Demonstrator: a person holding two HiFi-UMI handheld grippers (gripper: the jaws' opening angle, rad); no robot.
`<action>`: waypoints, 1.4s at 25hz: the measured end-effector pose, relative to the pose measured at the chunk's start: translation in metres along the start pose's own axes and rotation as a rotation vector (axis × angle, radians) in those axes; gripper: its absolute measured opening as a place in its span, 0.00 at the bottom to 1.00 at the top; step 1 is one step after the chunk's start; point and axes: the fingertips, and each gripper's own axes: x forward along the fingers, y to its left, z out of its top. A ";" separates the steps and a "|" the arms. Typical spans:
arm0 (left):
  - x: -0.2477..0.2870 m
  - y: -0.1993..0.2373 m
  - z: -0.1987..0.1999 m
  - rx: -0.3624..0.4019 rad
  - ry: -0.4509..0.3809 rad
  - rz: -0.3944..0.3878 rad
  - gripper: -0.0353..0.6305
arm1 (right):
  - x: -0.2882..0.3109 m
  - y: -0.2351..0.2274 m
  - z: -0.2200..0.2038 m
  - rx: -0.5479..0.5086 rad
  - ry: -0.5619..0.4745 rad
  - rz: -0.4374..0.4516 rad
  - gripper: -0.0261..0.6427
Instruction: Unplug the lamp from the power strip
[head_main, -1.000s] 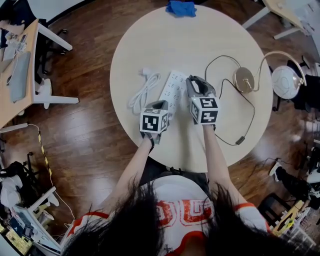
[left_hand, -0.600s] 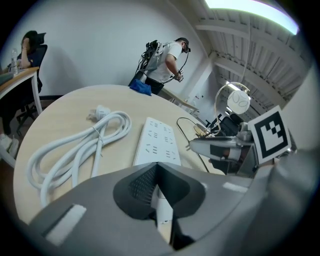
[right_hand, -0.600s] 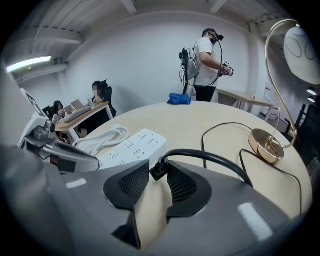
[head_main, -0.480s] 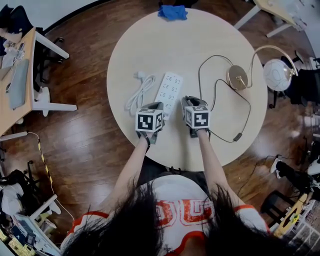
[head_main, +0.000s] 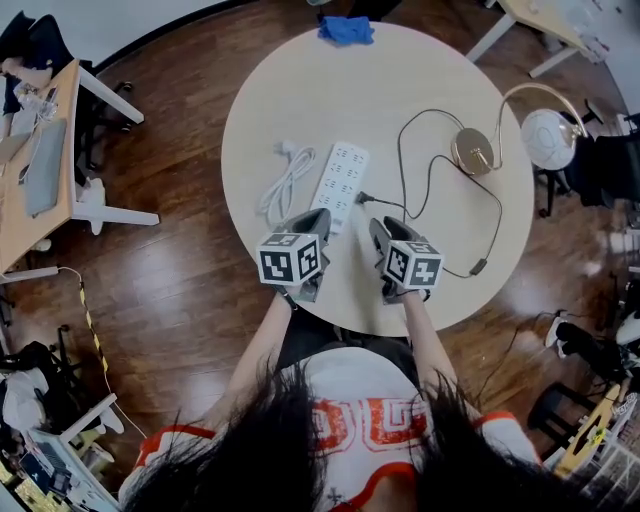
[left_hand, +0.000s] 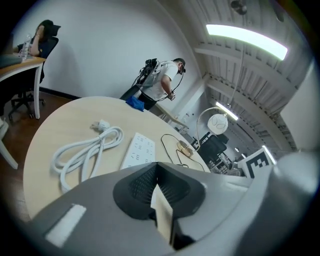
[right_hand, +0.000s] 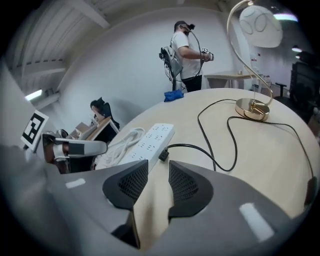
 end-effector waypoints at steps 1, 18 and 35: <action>-0.005 -0.005 0.002 -0.005 -0.018 -0.011 0.05 | -0.010 0.006 0.003 0.028 -0.037 0.017 0.21; -0.093 -0.098 0.002 -0.074 -0.307 -0.059 0.05 | -0.137 0.045 0.032 -0.003 -0.349 0.193 0.04; -0.142 -0.197 -0.083 -0.101 -0.446 0.069 0.05 | -0.240 0.028 -0.044 -0.108 -0.301 0.354 0.04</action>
